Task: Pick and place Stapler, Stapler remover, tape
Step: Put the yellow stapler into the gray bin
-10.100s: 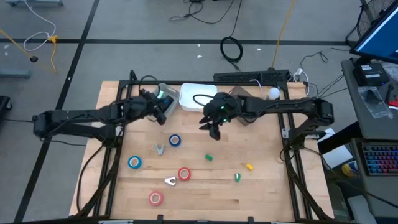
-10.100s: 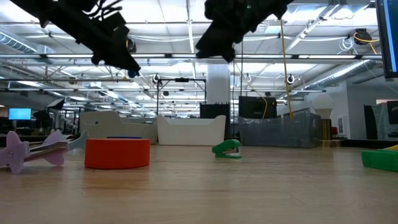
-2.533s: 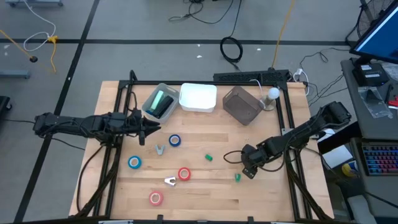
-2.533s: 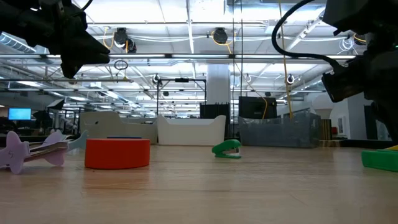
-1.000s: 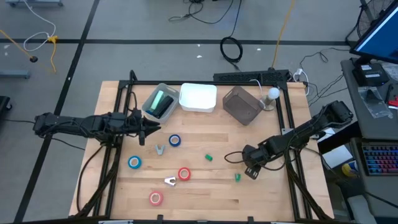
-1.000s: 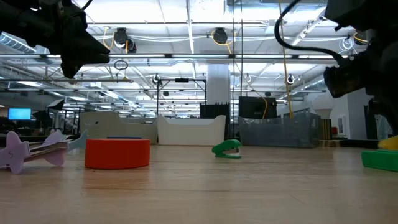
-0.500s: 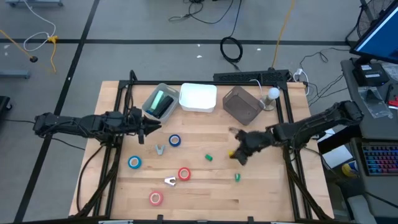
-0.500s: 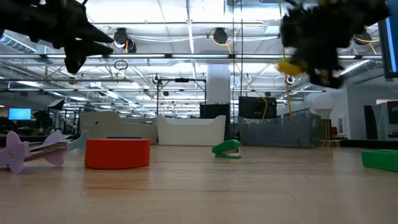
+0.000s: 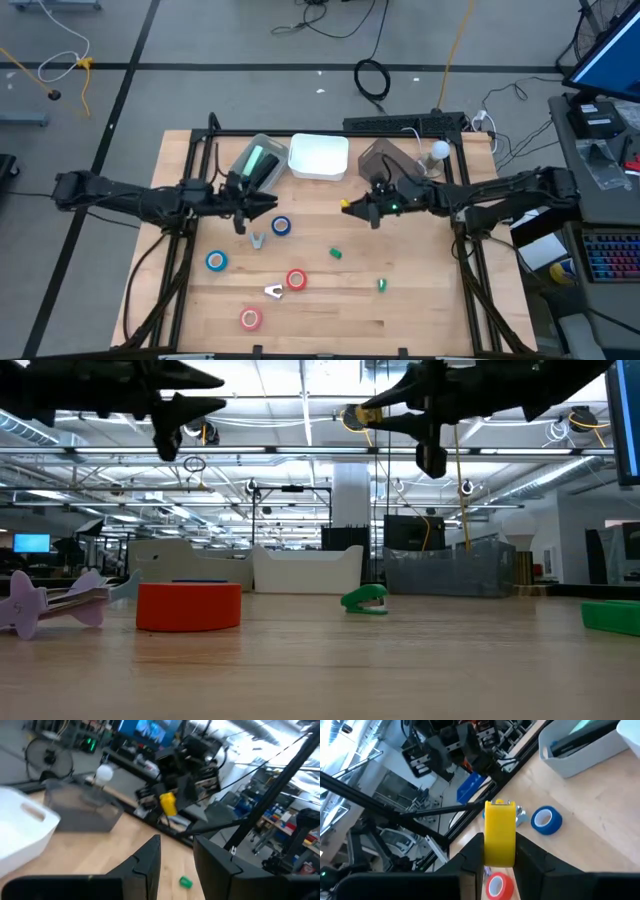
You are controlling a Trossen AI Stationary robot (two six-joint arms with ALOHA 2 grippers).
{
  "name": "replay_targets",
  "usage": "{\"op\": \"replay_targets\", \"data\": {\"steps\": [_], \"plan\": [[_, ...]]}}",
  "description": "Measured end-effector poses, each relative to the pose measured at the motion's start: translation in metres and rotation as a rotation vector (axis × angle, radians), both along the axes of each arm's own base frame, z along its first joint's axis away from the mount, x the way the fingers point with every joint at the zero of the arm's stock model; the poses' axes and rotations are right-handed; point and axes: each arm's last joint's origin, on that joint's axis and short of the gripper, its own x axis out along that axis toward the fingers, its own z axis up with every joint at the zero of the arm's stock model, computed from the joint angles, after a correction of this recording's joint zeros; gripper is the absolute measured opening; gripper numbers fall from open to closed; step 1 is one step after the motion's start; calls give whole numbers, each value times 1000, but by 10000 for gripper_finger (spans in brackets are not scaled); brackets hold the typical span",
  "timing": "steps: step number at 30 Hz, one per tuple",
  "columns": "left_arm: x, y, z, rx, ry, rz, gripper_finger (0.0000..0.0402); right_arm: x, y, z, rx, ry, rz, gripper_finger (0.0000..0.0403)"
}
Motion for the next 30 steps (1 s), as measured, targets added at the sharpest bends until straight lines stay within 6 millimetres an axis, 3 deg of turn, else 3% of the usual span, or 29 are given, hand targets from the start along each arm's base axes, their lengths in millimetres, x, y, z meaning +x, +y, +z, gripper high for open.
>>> {"op": "replay_targets", "data": {"steps": [5,11,18,30], "plan": [[17,-1,-1,38,-63,2,125,8,-4,-6,-12,-25,-9,68],[47,-2,11,74,-51,-4,166,16,-4,-12,-13,-40,-9,69],[88,-3,22,177,54,-22,205,18,-4,-13,-44,-57,-5,70],[130,-5,14,174,185,-66,205,18,-4,-12,-90,-69,3,70]]}}
